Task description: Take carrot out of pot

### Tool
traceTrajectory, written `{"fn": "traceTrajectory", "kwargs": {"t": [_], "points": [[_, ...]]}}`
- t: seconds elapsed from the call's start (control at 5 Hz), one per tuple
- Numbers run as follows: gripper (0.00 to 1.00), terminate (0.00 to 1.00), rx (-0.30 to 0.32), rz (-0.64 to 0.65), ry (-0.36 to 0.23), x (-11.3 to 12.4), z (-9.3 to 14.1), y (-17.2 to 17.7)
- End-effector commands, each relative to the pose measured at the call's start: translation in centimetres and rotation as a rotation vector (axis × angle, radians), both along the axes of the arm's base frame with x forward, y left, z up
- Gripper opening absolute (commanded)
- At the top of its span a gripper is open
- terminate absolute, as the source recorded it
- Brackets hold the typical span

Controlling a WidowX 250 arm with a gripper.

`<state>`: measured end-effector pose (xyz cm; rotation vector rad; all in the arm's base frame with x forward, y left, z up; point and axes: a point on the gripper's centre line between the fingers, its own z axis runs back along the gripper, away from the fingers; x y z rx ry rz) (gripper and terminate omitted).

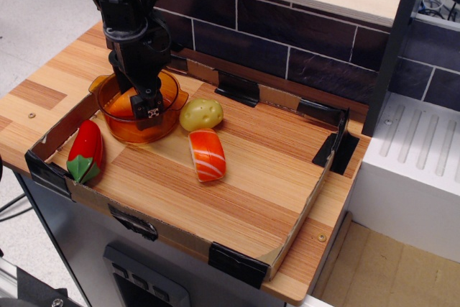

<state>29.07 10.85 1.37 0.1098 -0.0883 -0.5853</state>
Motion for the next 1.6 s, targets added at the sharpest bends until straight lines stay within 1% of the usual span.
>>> {"fn": "traceTrajectory", "kwargs": {"t": [0.0,0.2,0.4,0.6,0.8,1.0,1.2,1.4], "points": [[0.00,0.00,0.017,0.022,-0.030,1.1,1.9,0.9],[0.00,0.00,0.035,0.059,-0.082,1.2,4.1,1.5],[0.00,0.00,0.024,0.082,-0.148,0.8,7.3,1.2],[0.00,0.00,-0.010,0.075,-0.149,-0.3,9.8,-0.6],[0.00,0.00,-0.038,0.042,-0.092,-1.3,9.9,-3.4],[0.00,0.00,-0.033,-0.005,-0.062,-2.5,8.5,-5.1],[0.00,0.00,-0.019,-0.050,-0.047,-4.3,6.8,-6.1],[0.00,0.00,0.009,-0.093,-0.009,-5.9,4.8,-6.0]]}}
